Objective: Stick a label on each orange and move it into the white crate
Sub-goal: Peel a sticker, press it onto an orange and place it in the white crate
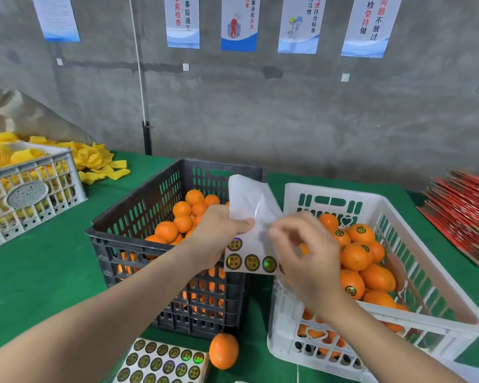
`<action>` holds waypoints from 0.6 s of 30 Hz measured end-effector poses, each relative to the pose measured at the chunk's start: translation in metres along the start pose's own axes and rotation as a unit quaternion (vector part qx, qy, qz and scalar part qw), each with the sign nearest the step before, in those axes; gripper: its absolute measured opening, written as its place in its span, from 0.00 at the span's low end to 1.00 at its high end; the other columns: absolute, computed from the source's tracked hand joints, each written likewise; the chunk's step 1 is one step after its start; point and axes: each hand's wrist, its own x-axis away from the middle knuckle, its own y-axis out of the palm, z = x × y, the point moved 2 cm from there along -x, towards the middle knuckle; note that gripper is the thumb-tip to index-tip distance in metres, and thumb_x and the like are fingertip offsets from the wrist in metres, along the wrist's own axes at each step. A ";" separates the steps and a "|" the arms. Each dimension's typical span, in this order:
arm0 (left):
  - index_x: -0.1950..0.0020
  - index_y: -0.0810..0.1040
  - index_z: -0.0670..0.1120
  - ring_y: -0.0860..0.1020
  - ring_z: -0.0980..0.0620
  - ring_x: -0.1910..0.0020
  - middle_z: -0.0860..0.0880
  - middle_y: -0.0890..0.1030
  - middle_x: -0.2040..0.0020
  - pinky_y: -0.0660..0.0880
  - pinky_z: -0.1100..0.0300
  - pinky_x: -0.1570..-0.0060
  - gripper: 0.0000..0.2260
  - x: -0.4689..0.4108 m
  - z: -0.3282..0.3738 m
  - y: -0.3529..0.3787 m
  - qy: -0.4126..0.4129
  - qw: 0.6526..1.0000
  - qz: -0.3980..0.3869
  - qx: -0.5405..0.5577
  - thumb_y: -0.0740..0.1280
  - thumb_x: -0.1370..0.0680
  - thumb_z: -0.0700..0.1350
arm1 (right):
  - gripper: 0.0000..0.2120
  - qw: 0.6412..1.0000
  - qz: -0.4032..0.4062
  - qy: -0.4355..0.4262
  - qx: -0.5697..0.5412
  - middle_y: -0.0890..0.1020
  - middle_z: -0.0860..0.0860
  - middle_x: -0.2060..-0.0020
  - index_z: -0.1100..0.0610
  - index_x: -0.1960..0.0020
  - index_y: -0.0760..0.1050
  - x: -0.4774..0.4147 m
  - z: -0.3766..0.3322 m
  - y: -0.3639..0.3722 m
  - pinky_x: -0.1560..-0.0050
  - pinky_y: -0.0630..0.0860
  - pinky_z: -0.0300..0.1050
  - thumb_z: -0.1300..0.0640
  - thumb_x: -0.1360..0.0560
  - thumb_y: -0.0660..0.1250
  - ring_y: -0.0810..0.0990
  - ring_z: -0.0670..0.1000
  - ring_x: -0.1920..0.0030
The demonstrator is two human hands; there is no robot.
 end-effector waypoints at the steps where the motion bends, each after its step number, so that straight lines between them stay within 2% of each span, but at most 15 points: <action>1: 0.50 0.80 0.44 0.85 0.50 0.61 0.48 0.86 0.58 0.81 0.60 0.63 0.05 -0.001 -0.001 -0.004 -0.002 1.000 -0.014 -0.010 0.66 0.21 0.38 | 0.09 0.998 0.023 0.044 -0.033 0.79 0.48 0.58 0.53 0.46 0.77 -0.007 0.000 -0.003 0.57 0.74 0.39 0.60 0.25 0.65 0.77 0.44 0.56; 2: 0.50 0.80 0.45 0.85 0.51 0.59 0.49 0.86 0.57 0.81 0.60 0.62 0.05 -0.002 -0.002 -0.008 -0.005 0.999 -0.032 -0.015 0.66 0.21 0.39 | 0.16 0.996 0.024 0.077 -0.043 0.79 0.46 0.51 0.50 0.38 0.71 -0.016 0.001 -0.004 0.50 0.74 0.37 0.58 0.24 0.64 0.76 0.41 0.50; 4: 0.50 0.80 0.47 0.84 0.50 0.56 0.49 0.86 0.55 0.82 0.59 0.59 0.05 -0.004 -0.006 -0.013 -0.009 0.997 -0.066 -0.027 0.66 0.21 0.39 | 0.29 0.992 -0.042 0.119 -0.002 0.74 0.46 0.39 0.46 0.27 0.57 -0.037 0.008 -0.002 0.37 0.68 0.41 0.57 0.24 0.65 0.70 0.42 0.37; 6: 0.48 0.81 0.46 0.84 0.47 0.52 0.46 0.85 0.51 0.81 0.56 0.53 0.06 -0.006 -0.009 -0.015 -0.002 0.996 -0.087 -0.036 0.66 0.21 0.38 | 0.36 0.979 -0.122 0.157 0.048 0.71 0.48 0.35 0.47 0.24 0.48 -0.055 0.016 0.009 0.36 0.62 0.43 0.54 0.24 0.65 0.67 0.46 0.34; 7: 0.48 0.81 0.45 0.83 0.47 0.51 0.45 0.85 0.50 0.81 0.55 0.51 0.07 -0.007 -0.010 -0.014 0.004 0.995 -0.093 -0.036 0.66 0.22 0.38 | 0.36 0.972 -0.142 0.178 0.054 0.74 0.50 0.38 0.48 0.24 0.47 -0.063 0.021 0.015 0.39 0.63 0.41 0.52 0.23 0.65 0.70 0.47 0.37; 9: 0.50 0.82 0.45 0.83 0.50 0.53 0.46 0.85 0.51 0.81 0.59 0.52 0.07 -0.009 -0.012 -0.016 0.012 0.994 -0.104 -0.040 0.67 0.23 0.36 | 0.33 0.965 -0.156 0.204 0.043 0.77 0.51 0.52 0.49 0.25 0.51 -0.071 0.027 0.027 0.45 0.68 0.41 0.53 0.23 0.65 0.75 0.48 0.48; 12: 0.56 0.83 0.50 0.81 0.62 0.59 0.60 0.83 0.59 0.77 0.69 0.59 0.11 -0.013 -0.002 -0.035 0.035 0.982 -0.165 -0.088 0.69 0.25 0.33 | 0.29 0.962 -0.160 0.221 0.017 0.75 0.50 0.64 0.48 0.28 0.58 -0.072 0.039 0.037 0.56 0.71 0.40 0.58 0.24 0.67 0.76 0.48 0.60; 13: 0.52 0.83 0.49 0.82 0.61 0.57 0.60 0.84 0.57 0.76 0.69 0.58 0.10 -0.016 0.002 -0.048 0.028 0.975 -0.198 -0.095 0.70 0.26 0.34 | 0.29 0.958 -0.167 0.233 0.007 0.75 0.50 0.66 0.49 0.28 0.58 -0.069 0.044 0.038 0.58 0.71 0.39 0.59 0.24 0.67 0.76 0.47 0.62; 15: 0.40 0.78 0.46 0.83 0.50 0.54 0.48 0.85 0.53 0.79 0.61 0.56 0.16 -0.030 0.005 -0.081 -0.012 0.969 -0.226 -0.099 0.71 0.26 0.35 | 0.30 0.946 -0.190 0.260 -0.016 0.75 0.46 0.71 0.49 0.28 0.59 -0.062 0.053 0.039 0.60 0.72 0.36 0.61 0.25 0.68 0.76 0.43 0.67; 16: 0.37 0.76 0.45 0.83 0.47 0.55 0.43 0.85 0.54 0.80 0.60 0.57 0.17 -0.042 0.002 -0.099 -0.030 0.971 -0.194 -0.139 0.69 0.25 0.35 | 0.31 0.939 -0.208 0.274 -0.024 0.76 0.44 0.72 0.49 0.28 0.58 -0.059 0.057 0.039 0.61 0.72 0.34 0.60 0.25 0.68 0.75 0.41 0.69; 18: 0.38 0.76 0.41 0.81 0.48 0.62 0.39 0.84 0.57 0.79 0.63 0.63 0.14 -0.068 -0.009 -0.131 -0.023 0.957 -0.082 -0.277 0.67 0.23 0.35 | 0.32 0.923 -0.250 0.292 -0.025 0.77 0.43 0.72 0.48 0.27 0.58 -0.052 0.060 0.041 0.66 0.71 0.30 0.58 0.25 0.69 0.75 0.39 0.70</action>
